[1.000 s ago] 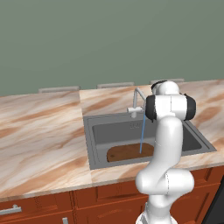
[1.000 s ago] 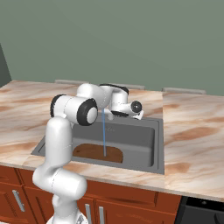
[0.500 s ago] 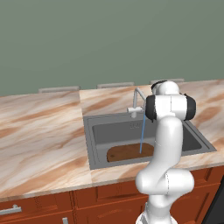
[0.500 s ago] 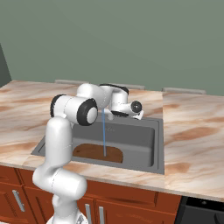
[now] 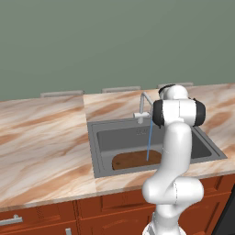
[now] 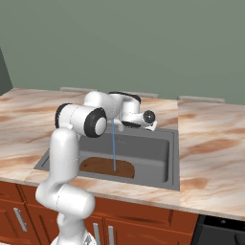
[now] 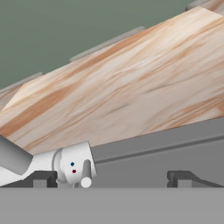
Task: Turn on the sink faucet with hot water and rinse the cutting board for ten seconds, then turn off the faucet. Push the cutting board to reach the water if necessary.
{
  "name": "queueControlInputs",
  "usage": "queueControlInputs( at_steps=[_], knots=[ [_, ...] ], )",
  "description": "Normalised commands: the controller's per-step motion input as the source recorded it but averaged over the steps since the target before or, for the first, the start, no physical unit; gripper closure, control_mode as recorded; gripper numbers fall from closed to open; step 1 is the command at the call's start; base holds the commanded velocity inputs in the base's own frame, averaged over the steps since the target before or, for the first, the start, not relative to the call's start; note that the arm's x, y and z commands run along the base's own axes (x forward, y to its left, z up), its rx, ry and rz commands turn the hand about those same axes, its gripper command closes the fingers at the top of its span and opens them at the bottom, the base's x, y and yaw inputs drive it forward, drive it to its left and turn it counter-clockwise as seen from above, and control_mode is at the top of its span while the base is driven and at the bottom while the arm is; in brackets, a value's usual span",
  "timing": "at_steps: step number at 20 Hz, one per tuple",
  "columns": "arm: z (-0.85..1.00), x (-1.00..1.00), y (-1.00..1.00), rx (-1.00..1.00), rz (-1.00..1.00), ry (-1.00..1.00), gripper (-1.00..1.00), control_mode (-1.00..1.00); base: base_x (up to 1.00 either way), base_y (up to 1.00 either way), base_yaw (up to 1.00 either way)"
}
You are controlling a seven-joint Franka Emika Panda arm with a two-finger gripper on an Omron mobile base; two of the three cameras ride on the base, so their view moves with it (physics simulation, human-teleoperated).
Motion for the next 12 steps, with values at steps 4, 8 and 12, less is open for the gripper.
queueControlInputs(
  at_steps=[4,8,12],
  knots=[
    [0.0,0.0,0.0,0.0,0.0,0.0,-1.0,-1.0,0.0,0.0,0.0],
    [0.0,0.0,0.0,0.0,0.0,0.0,-1.0,-1.0,0.0,0.0,0.0],
    [-0.01,0.0,0.0,0.0,0.0,-0.07,-1.0,-1.0,0.0,0.0,0.0]
  ],
)
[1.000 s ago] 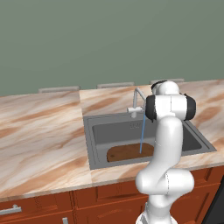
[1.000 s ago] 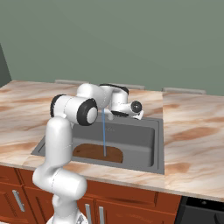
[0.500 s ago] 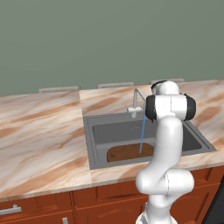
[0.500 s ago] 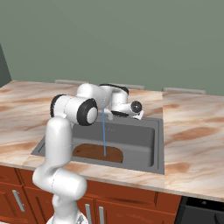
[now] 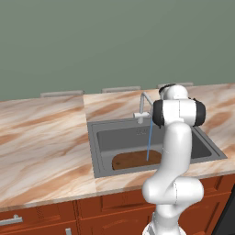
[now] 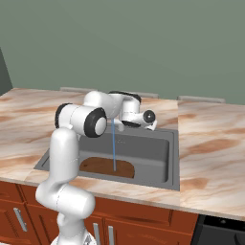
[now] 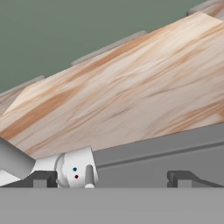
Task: Turn on the sink faucet with hot water and rinse the cutting board for ten seconds, then turn off the faucet. Push the cutting board to reach the water if necessary.
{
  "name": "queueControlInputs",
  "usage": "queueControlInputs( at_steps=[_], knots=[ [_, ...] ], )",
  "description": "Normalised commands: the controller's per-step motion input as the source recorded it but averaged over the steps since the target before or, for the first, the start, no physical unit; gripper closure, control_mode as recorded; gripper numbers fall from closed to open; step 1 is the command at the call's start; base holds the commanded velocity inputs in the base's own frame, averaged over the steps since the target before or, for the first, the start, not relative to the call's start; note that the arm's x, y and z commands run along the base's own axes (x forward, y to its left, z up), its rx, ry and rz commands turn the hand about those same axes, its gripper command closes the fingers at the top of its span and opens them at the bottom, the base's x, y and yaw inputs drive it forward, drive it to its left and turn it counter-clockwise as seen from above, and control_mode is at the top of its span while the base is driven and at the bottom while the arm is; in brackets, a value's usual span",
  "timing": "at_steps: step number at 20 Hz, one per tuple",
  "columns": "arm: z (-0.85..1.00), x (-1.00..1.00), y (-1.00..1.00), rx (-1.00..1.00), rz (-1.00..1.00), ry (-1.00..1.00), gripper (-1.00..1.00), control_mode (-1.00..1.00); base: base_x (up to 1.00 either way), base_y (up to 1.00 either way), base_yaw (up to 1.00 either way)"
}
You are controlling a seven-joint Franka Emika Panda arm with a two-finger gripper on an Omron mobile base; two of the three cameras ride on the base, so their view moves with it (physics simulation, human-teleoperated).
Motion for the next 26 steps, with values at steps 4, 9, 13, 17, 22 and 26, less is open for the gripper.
queueControlInputs(
  at_steps=[4,9,13,17,22,26],
  knots=[
    [0.0,0.0,0.0,0.0,0.0,-0.01,-1.0,-1.0,0.0,0.0,0.0],
    [0.0,0.0,0.0,0.0,0.0,-0.04,-1.0,-1.0,0.0,0.0,0.0],
    [0.0,0.0,0.0,0.0,0.0,-0.14,-1.0,-1.0,0.0,0.0,0.0],
    [0.0,0.0,0.0,0.0,0.0,-0.16,-1.0,-1.0,0.0,0.0,0.0],
    [0.0,0.0,0.01,0.0,0.0,-0.09,-1.0,-1.0,0.0,0.0,0.0],
    [0.0,0.0,0.09,0.0,0.0,0.0,-1.0,-1.0,0.0,0.0,0.0]
  ],
)
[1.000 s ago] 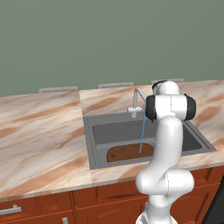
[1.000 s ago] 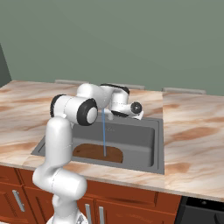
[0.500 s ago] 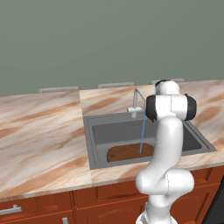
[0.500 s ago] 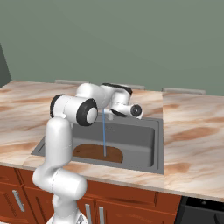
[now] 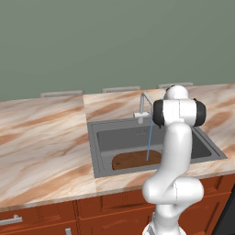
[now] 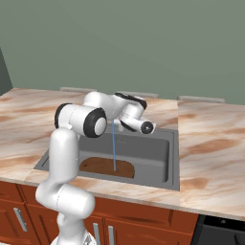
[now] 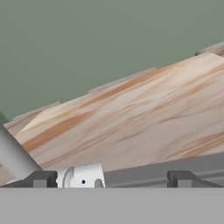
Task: Turn on the sink faucet with hot water and rinse the cutting board for ten seconds, then turn off the faucet. Push the cutting board to reach the water if necessary.
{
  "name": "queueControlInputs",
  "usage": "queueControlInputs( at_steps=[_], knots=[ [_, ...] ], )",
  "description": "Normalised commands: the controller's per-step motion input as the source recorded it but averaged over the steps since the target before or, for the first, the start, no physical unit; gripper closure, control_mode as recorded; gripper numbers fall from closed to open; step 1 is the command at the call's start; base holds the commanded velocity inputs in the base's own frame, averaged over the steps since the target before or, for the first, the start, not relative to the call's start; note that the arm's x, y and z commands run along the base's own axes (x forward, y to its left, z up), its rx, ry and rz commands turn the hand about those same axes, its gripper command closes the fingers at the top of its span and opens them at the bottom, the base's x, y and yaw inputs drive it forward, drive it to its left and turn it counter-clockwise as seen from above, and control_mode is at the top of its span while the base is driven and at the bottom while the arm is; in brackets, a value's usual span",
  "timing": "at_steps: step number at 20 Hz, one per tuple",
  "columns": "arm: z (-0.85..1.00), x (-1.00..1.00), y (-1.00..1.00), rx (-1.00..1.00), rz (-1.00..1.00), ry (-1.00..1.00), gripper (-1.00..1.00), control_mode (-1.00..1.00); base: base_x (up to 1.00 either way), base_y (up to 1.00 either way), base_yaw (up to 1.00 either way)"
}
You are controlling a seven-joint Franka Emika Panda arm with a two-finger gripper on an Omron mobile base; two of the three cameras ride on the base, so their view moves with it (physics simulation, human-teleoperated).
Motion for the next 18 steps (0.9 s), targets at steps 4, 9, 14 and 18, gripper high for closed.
queueControlInputs(
  at_steps=[4,9,14,18],
  knots=[
    [0.0,0.0,0.1,0.0,0.0,0.0,-1.0,-1.0,0.0,0.0,0.0],
    [0.0,0.0,0.14,0.0,0.0,0.0,-1.0,-1.0,0.0,0.0,0.0],
    [0.0,-0.03,0.11,0.0,0.01,0.0,-1.0,-1.0,0.0,0.0,0.0],
    [0.0,-0.05,0.09,0.0,0.02,0.0,-1.0,-1.0,0.0,0.0,0.0]
  ],
)
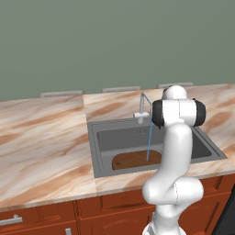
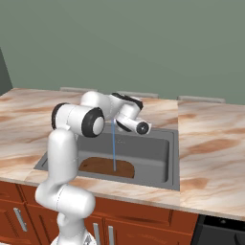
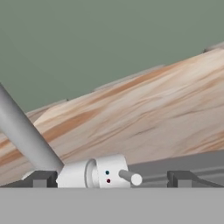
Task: Turn on the sink faucet with hot water and rinse the cutting board for ten seconds, then turn off the faucet. Push the cutting board to reach the water if necessary.
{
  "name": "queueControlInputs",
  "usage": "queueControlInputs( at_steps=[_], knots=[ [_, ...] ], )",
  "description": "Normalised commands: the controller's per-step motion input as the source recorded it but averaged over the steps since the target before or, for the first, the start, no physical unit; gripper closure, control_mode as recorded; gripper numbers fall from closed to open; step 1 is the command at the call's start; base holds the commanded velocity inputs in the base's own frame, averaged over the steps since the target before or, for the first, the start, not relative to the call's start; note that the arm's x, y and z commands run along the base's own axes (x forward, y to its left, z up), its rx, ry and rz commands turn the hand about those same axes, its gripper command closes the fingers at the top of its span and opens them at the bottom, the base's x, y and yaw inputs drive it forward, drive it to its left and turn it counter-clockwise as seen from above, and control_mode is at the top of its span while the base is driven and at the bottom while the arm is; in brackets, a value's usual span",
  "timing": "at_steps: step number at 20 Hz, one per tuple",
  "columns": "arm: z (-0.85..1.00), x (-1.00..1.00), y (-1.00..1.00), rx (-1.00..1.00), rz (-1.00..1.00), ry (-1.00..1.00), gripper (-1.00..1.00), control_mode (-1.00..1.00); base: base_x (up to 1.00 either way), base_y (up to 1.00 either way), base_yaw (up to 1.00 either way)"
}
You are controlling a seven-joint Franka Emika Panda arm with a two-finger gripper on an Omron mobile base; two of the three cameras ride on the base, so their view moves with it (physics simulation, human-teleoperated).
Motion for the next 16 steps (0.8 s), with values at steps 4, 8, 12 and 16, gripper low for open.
queueControlInputs(
  at_steps=[4,8,12,16],
  knots=[
    [0.0,0.0,0.08,0.0,0.01,0.0,-1.0,-1.0,0.0,0.0,0.0],
    [0.0,0.0,0.16,0.0,0.0,-0.02,-1.0,-1.0,0.0,0.0,0.0],
    [0.0,0.0,0.19,0.0,0.0,-0.02,-1.0,-1.0,0.0,0.0,0.0],
    [0.0,0.0,0.17,0.0,0.0,0.0,-1.0,-1.0,0.0,0.0,0.0]
  ],
)
